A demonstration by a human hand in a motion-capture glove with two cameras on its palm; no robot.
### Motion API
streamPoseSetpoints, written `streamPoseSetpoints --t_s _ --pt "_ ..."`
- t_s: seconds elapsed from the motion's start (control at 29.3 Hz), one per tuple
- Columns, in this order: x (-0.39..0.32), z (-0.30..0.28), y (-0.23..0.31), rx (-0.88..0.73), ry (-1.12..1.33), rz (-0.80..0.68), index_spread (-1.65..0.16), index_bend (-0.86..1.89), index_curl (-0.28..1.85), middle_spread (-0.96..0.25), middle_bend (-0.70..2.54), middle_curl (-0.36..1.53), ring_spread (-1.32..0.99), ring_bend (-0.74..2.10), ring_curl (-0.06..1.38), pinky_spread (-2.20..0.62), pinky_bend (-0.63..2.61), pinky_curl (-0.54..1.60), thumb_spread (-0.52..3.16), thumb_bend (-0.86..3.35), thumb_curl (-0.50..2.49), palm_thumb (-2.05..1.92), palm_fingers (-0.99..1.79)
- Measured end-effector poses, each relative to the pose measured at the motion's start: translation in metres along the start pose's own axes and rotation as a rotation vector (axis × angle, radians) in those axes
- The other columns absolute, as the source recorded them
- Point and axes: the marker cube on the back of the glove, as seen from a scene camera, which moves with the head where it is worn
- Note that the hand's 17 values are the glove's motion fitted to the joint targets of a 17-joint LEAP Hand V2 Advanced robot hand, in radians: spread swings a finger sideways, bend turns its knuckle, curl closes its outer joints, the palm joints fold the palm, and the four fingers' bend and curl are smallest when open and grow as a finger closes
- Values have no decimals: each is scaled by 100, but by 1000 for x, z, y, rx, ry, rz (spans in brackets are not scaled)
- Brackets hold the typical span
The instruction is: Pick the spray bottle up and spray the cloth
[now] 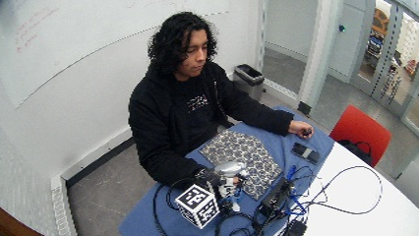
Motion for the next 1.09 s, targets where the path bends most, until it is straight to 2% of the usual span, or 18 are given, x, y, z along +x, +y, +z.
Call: streamPoseSetpoints --t_s 0.51,0.82,1.09 --pt "-17 -18 30 -163 -20 7 -26 20 53 -19 72 59 -21 81 52 -31 58 45 70 -1 64 101 136" --pt "-84 -8 40 -403 250 -27 -26 19 55 -18 71 59 -20 81 52 -30 59 45 71 -2 66 103 134" --pt "-143 16 70 -940 831 26 -26 20 58 -18 70 59 -20 80 51 -29 58 45 66 -3 68 102 134"
